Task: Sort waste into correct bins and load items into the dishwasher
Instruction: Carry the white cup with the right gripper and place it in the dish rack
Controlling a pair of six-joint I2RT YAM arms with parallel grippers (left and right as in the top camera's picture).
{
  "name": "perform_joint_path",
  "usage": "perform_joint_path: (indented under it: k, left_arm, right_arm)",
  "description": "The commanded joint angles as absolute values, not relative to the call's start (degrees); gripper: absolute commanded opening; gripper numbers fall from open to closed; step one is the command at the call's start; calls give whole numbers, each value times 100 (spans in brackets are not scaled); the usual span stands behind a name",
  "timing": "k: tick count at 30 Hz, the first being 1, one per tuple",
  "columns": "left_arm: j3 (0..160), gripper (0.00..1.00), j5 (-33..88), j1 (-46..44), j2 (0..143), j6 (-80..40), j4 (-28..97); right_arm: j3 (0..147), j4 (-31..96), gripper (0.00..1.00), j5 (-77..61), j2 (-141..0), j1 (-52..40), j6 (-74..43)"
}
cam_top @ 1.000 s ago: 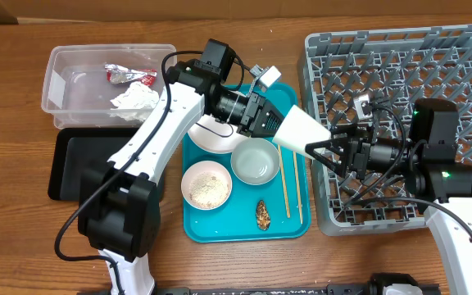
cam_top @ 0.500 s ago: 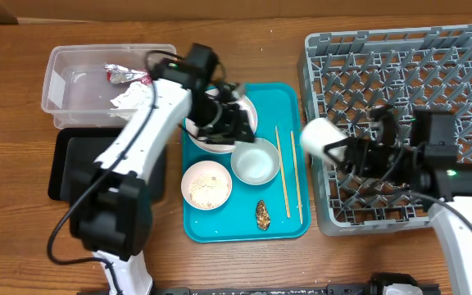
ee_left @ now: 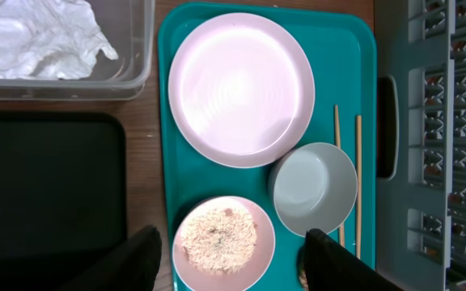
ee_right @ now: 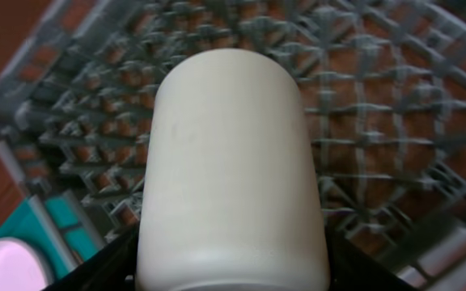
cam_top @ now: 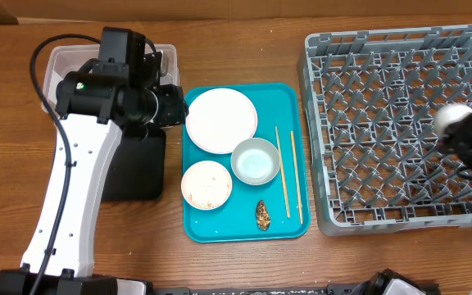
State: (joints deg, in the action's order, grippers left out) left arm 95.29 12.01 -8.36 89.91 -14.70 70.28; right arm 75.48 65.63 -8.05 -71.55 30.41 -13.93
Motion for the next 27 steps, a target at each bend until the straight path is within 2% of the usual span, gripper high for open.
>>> perform_joint_path:
  k: [1,10,11,12,13,14,15,16,20,27]
  left_arm:
    - [9574,59,991,-827,9006,-1549,7030]
    - [9574,59,1009,-829,9011,-1549,7050]
    - [9574,59,1009,-829,9011,-1549,7059]
    - [9574,59,1009,-829,9011,-1549,7061]
    - [9574,59,1009,-829,9011,-1549,7059]
    - [9574,59,1009,-829,9011,-1549,7054]
    - [9574,59,1009,-829,9013,-1549,7050]
    - [9574,59,1009,-829,9019,-1549,7048]
    - [9572,62,1011,-829,9037,-1549,7052]
    - [9572,66,1009,-829,9037,-1546,7059]
  right_arm:
    - [7776,6783,8,-255,-7620,3566,-1680]
    - [7776,6952,10,-148,-8705,4077,-1678]
    - [7776,6938,18,-156,-8794,4091,-1678]
    - [7776,6932,31,-156,-8842,4091,-1678]
    - [7776,6928,48,-167,-8875,4091,-1678]
    - [7776,6917,73,-228,-8892,4091,-1678]
    - [7776,6888,87,-346,-8892,4091,-1678]
    - [7776,6847,94,-537,-8890,4091,-1675]
    - [7776,6792,98,-1070,-8888,4091,-1656]
    - [7977,6945,95,-1870,-8650,4045,-1380]
